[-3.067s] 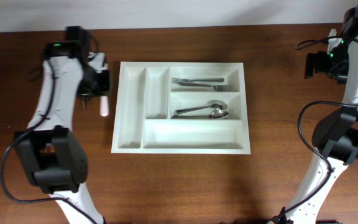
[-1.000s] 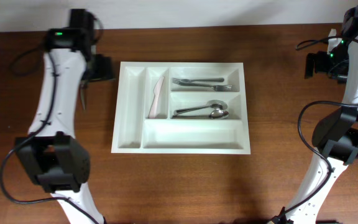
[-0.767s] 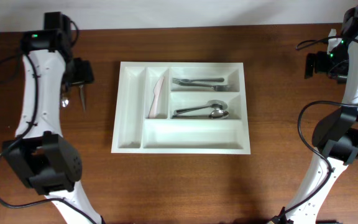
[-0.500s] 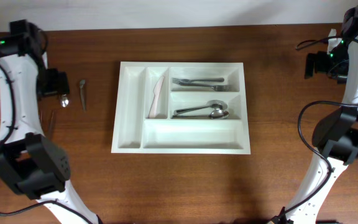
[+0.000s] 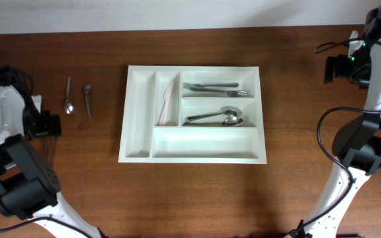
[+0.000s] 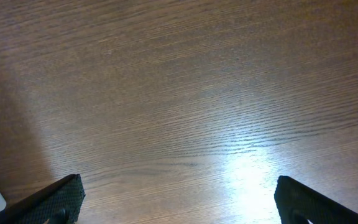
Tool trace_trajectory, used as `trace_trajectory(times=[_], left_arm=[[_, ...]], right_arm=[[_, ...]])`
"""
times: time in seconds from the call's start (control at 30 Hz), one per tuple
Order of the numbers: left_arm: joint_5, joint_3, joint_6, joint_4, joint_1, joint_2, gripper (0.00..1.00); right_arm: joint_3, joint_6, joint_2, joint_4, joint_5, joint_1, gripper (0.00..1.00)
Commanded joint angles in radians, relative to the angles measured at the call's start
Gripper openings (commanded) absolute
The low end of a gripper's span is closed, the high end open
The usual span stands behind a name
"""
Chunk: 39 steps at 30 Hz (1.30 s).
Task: Pack container
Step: 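Move the left gripper back to the metal tongs on the table, then lower the left gripper around the tongs and close on them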
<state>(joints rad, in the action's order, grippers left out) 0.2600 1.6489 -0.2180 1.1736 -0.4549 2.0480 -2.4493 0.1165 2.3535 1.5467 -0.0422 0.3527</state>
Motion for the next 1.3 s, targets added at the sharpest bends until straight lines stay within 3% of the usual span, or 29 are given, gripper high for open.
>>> trace_trajectory(times=[0.0,0.2,0.43,0.97,1.27], left_arm=[[-0.010,-0.100,-0.046,-0.072,0.002,0.000,0.99],[-0.022,-0.212,-0.046,-0.168,0.002,0.000,0.99],[-0.211,-0.244,-0.087,-0.209,0.000,0.000,0.99],[-0.212,-0.245,-0.091,-0.238,0.000,0.000,0.99],[-0.134,-0.253,-0.200,-0.235,0.000,0.000,0.99]], right_arm=[[0.004,0.006,-0.004,0.000,0.006,0.001,0.99],[0.004,0.006,-0.004,0.000,0.006,0.001,0.99],[0.004,0.006,-0.004,0.000,0.006,0.001,0.99],[0.004,0.006,-0.004,0.000,0.006,0.001,0.99],[0.004,0.006,-0.004,0.000,0.006,0.001,0.99]])
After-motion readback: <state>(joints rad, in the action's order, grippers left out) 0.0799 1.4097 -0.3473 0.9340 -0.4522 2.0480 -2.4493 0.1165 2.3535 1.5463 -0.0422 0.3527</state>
